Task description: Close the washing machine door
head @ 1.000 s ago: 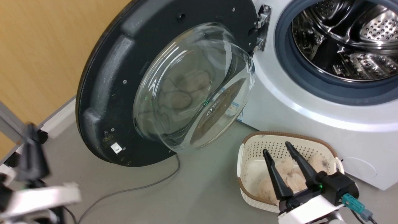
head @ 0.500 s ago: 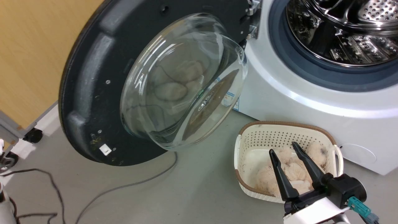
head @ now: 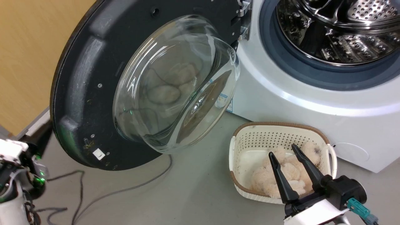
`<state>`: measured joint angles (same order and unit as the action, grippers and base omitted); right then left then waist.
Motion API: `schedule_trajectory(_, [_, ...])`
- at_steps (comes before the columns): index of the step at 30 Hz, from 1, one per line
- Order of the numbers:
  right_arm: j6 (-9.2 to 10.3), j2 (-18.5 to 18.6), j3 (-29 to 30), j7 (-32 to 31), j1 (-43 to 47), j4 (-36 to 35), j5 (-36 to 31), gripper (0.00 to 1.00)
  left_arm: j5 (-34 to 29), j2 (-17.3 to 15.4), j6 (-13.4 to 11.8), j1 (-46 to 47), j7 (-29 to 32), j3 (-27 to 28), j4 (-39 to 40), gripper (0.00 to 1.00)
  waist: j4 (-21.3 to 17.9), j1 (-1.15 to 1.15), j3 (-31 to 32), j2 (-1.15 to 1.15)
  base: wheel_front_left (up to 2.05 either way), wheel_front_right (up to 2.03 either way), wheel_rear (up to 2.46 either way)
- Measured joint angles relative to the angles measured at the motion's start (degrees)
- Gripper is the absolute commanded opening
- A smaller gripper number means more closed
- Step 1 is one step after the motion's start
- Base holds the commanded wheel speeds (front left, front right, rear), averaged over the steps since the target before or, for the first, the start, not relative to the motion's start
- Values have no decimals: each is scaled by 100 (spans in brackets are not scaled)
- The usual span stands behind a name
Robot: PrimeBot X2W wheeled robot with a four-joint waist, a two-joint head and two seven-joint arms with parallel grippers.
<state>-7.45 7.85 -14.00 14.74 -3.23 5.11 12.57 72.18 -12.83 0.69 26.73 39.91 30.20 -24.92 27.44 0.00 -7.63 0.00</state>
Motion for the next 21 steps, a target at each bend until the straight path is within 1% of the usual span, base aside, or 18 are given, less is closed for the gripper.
schedule_trajectory(6, [0, -65, 40, 0, 0, 46, 1, 100, 422, 148, -1, -360, 711, -33, 511, 0, -109, 0, 152, 0, 0, 0, 0])
schedule_trajectory(13, [0, -181, 163, 0, 23, 32, 3, 100, 748, 331, -82, -1041, 1525, -197, 1433, 0, -348, 0, 334, 0, 0, 0, 0])
schedule_trajectory(17, [0, -221, 252, 0, 97, 31, 3, 100, 971, 568, -231, -1404, 1919, -365, 1975, 0, -531, 0, 423, 0, 0, 0, 0])
schedule_trajectory(21, [0, -252, 333, 0, 166, 26, 2, 100, 979, 710, -363, -1845, 2215, -697, 2459, 0, -763, 0, 497, 0, 0, 0, 0])
